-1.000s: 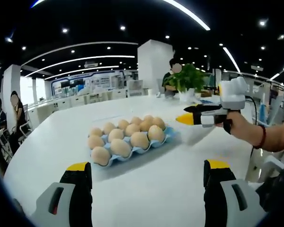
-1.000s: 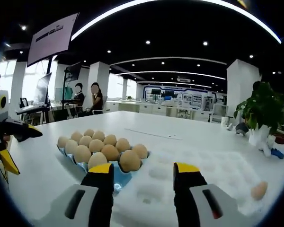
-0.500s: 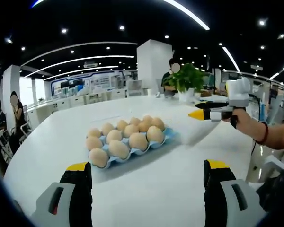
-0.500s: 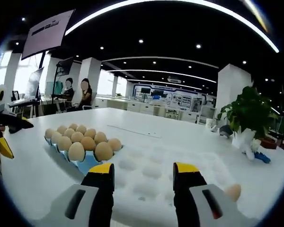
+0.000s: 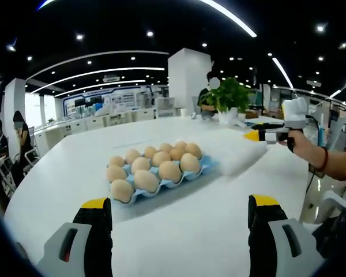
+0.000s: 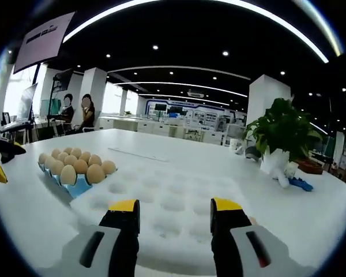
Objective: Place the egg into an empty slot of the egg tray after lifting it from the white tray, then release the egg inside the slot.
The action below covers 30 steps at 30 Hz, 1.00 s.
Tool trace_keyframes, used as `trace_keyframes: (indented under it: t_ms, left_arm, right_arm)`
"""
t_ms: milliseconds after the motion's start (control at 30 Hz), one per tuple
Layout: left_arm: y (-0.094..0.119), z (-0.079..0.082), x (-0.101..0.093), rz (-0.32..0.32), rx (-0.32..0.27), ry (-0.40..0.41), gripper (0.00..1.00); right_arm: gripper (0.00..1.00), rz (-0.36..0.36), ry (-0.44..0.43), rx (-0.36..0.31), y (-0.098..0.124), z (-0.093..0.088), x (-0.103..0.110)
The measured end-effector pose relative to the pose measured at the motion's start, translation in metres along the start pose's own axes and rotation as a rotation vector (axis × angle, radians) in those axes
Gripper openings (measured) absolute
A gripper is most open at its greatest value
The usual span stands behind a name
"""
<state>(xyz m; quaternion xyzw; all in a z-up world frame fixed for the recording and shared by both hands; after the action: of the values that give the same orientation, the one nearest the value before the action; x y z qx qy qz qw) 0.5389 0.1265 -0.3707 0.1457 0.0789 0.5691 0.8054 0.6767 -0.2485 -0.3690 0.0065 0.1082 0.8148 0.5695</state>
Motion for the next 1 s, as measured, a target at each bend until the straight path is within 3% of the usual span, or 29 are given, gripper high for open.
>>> trace_keyframes:
  t_ms: [500,800,1000]
  left_arm:
    - [0.002,0.0,-0.01,0.002,0.002,-0.004,1.0]
    - [0.003,0.0,-0.012,0.003,0.0,-0.001,1.0]
    - [0.003,0.0,-0.014,-0.011,0.012,-0.014,1.0]
  right_arm:
    - [0.5,-0.123,-0.043,0.008,0.011,-0.007,-0.044]
    - [0.49,-0.134,-0.071,0.033,0.005,-0.017,-0.057]
    - [0.47,-0.141,-0.099,0.013,0.001,-0.025,-0.067]
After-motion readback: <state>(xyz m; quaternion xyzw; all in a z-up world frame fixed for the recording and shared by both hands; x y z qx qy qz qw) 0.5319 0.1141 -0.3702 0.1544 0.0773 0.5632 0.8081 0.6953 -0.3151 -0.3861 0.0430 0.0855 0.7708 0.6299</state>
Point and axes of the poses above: the point that each gripper's makers call its tool centre point, and the gripper's own axes: y roughly backward along the fingers, x roughly to its left, z roughly out of its top, the point moved 10 cm from there along y, roughly backward along the fingers, and after that the axes turned 2 degrees about -y, right-handed, at the moved point
